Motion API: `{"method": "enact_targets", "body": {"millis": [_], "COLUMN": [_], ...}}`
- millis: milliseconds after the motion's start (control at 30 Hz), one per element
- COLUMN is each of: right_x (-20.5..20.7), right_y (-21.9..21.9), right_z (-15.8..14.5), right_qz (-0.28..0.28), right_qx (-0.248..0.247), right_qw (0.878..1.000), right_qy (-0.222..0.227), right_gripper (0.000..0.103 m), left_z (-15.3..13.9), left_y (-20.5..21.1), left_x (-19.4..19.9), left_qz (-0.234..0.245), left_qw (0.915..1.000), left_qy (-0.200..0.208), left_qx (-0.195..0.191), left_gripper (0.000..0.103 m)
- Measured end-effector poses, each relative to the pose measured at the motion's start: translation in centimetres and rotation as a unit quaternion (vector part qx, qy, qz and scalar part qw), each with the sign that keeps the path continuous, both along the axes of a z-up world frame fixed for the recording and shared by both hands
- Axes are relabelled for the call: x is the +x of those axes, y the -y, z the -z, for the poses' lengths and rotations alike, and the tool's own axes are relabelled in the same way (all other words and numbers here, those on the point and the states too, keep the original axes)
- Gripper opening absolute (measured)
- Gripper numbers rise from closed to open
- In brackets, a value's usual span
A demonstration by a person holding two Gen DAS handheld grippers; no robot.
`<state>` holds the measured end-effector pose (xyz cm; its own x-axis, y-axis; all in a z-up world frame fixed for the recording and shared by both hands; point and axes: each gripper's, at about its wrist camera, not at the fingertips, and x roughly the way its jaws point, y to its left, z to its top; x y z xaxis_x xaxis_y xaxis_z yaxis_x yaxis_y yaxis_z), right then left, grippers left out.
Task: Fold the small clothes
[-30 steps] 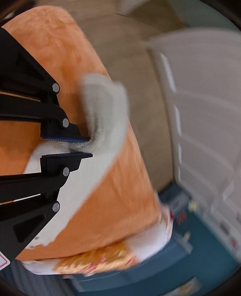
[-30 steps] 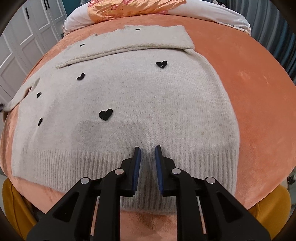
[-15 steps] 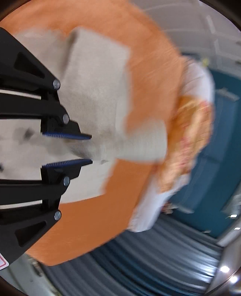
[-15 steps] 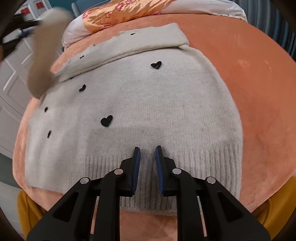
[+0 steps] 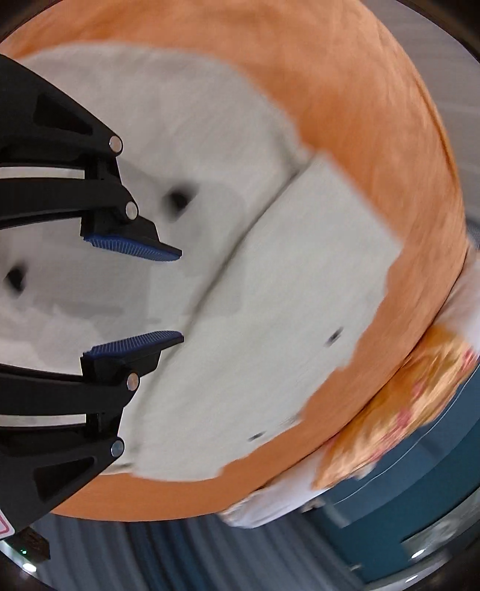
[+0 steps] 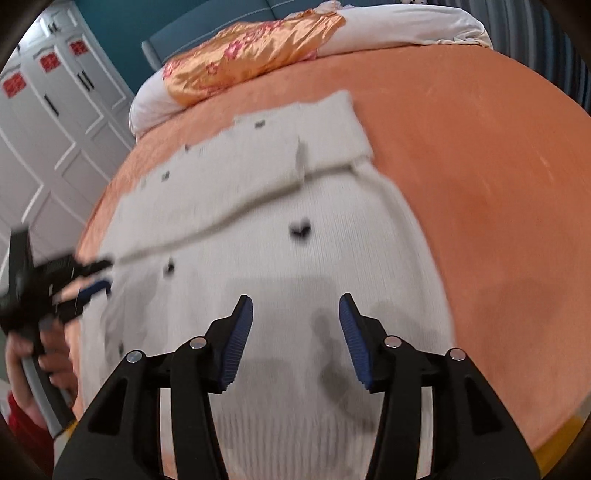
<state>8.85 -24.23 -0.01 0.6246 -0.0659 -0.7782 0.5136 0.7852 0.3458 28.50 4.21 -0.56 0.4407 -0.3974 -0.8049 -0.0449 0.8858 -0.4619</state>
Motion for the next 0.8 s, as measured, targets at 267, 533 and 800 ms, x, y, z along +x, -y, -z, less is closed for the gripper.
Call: {"method": "enact_targets", "body": {"millis": [267, 533, 800], "right_x": [7.7, 12.9, 10.9], "right_y": [3.9, 2.1, 6.1], "right_z": [1.5, -5.0, -12.8], "right_qz": [0.029, -0.039, -0.02], "right_qx": [0.023, -0.048, -0.038], "right_qw": [0.999, 0.997, 0.98], "right_qy": [-0.024, 0.047, 0.192], "right_gripper": [0.055, 0.0, 0.003], "left_z": [2.3, 0.7, -4.4], "left_y": [-5.4, -6.2, -5.2], "left_x": [4.3, 6.7, 6.1], "left_qz": [-0.078, -0.087, -0.087], "left_qw": [0.9958, 0.9961, 0.9907], "left_qy": [-0.035, 0.001, 0.104], "left_qx": [-0.033, -0.019, 0.013], "left_gripper": [0.044, 0.003, 0.0]}}
